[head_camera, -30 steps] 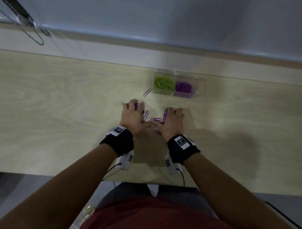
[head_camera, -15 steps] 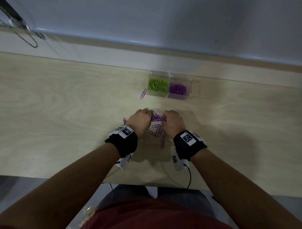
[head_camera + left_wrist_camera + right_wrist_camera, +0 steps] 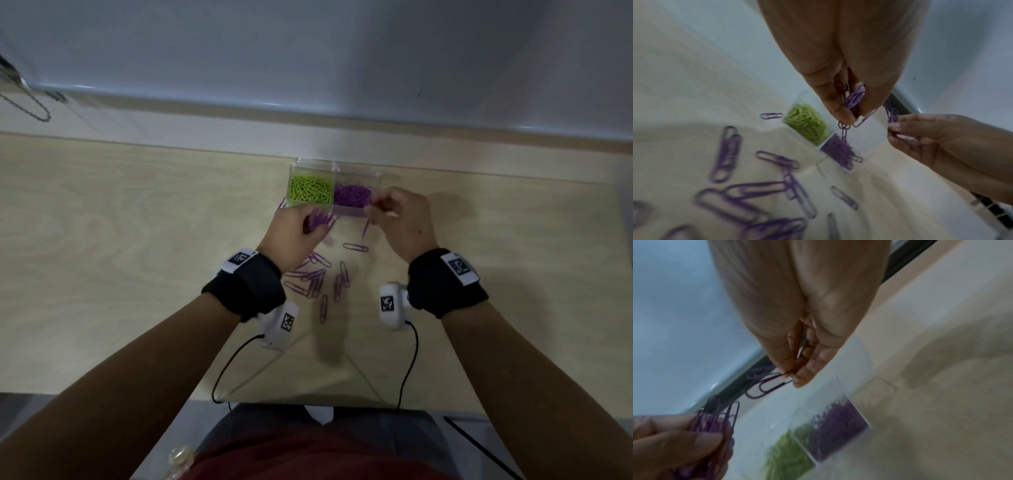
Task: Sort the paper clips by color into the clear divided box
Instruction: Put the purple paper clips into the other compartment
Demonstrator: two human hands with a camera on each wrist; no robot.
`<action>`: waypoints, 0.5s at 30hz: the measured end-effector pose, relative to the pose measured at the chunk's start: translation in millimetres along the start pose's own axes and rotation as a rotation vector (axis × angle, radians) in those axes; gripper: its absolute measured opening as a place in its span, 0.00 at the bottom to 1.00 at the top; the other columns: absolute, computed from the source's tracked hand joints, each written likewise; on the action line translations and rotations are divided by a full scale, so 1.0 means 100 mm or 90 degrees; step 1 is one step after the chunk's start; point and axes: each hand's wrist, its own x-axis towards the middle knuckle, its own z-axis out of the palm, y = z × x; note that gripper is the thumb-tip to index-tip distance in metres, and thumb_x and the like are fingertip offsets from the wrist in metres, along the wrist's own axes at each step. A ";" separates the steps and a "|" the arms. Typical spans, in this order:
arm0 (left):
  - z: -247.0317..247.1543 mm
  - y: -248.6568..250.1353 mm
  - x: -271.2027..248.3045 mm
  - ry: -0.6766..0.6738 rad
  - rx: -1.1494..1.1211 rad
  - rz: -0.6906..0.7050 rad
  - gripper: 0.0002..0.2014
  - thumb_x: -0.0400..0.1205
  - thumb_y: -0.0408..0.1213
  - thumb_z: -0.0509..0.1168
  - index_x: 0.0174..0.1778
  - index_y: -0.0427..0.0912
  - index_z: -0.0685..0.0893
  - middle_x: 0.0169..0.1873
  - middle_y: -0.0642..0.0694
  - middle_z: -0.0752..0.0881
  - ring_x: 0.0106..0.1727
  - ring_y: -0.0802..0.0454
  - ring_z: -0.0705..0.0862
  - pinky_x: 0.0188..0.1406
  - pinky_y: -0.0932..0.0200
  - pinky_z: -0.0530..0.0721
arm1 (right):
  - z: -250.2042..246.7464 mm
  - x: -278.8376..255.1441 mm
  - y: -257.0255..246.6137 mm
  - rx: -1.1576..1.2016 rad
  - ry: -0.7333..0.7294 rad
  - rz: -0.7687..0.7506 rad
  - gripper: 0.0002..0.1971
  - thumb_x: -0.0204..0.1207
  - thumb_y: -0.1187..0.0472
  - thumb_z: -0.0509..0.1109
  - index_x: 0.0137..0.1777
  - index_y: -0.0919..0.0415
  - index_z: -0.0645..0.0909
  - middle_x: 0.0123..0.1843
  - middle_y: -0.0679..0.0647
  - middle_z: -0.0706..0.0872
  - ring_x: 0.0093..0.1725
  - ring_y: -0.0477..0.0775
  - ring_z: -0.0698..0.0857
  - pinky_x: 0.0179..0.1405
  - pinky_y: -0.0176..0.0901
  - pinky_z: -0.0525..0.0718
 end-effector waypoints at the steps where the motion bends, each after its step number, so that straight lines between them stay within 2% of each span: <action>1: 0.02 0.08 0.06 0.025 -0.028 0.003 0.09 0.77 0.34 0.68 0.37 0.31 0.79 0.30 0.31 0.81 0.30 0.49 0.73 0.31 0.56 0.73 | -0.02 0.09 -0.06 0.005 0.039 -0.022 0.07 0.71 0.71 0.74 0.42 0.59 0.83 0.38 0.55 0.86 0.38 0.50 0.84 0.43 0.38 0.85; 3: 0.06 0.23 0.21 0.082 -0.058 0.021 0.08 0.77 0.35 0.68 0.39 0.32 0.81 0.31 0.34 0.83 0.31 0.46 0.78 0.32 0.55 0.76 | -0.01 0.27 -0.15 -0.021 0.114 -0.080 0.04 0.72 0.69 0.73 0.43 0.60 0.83 0.41 0.54 0.86 0.40 0.47 0.83 0.42 0.33 0.83; 5: 0.13 0.36 0.37 0.139 -0.094 0.035 0.05 0.78 0.33 0.68 0.42 0.34 0.83 0.34 0.41 0.86 0.34 0.50 0.82 0.36 0.58 0.80 | 0.07 0.40 -0.12 -0.079 0.149 -0.129 0.02 0.73 0.69 0.72 0.43 0.63 0.83 0.43 0.56 0.86 0.41 0.48 0.83 0.42 0.37 0.85; 8: 0.26 0.46 0.59 0.196 -0.138 0.013 0.03 0.78 0.30 0.67 0.44 0.36 0.84 0.37 0.47 0.86 0.37 0.56 0.83 0.39 0.74 0.80 | 0.18 0.45 0.07 -0.148 0.099 -0.124 0.03 0.71 0.72 0.70 0.42 0.66 0.83 0.44 0.60 0.83 0.41 0.56 0.84 0.45 0.52 0.87; 10: 0.36 0.42 0.71 0.183 -0.099 -0.018 0.03 0.77 0.30 0.67 0.45 0.37 0.85 0.38 0.47 0.87 0.38 0.56 0.82 0.38 0.79 0.77 | 0.16 0.40 0.18 -0.156 0.058 -0.108 0.05 0.70 0.74 0.70 0.43 0.66 0.84 0.44 0.61 0.83 0.42 0.58 0.85 0.45 0.55 0.87; 11: 0.40 0.38 0.74 0.161 -0.063 -0.038 0.04 0.76 0.30 0.68 0.45 0.38 0.85 0.39 0.47 0.87 0.39 0.55 0.82 0.40 0.76 0.78 | 0.12 0.36 0.21 -0.155 0.054 -0.106 0.07 0.69 0.74 0.69 0.44 0.66 0.84 0.45 0.60 0.84 0.43 0.57 0.85 0.45 0.52 0.88; 13: 0.45 0.32 0.76 0.109 -0.014 -0.068 0.07 0.75 0.30 0.69 0.47 0.38 0.86 0.42 0.44 0.89 0.42 0.50 0.85 0.47 0.63 0.83 | 0.02 0.27 0.27 -0.165 0.079 -0.121 0.06 0.70 0.73 0.69 0.45 0.65 0.85 0.47 0.59 0.85 0.44 0.53 0.85 0.42 0.43 0.87; 15: 0.44 0.29 0.72 0.068 -0.033 -0.073 0.10 0.75 0.29 0.69 0.52 0.37 0.86 0.47 0.42 0.90 0.48 0.48 0.86 0.54 0.57 0.84 | -0.07 0.17 0.34 -0.161 0.113 -0.126 0.05 0.71 0.71 0.70 0.45 0.65 0.86 0.46 0.58 0.86 0.43 0.49 0.84 0.37 0.35 0.85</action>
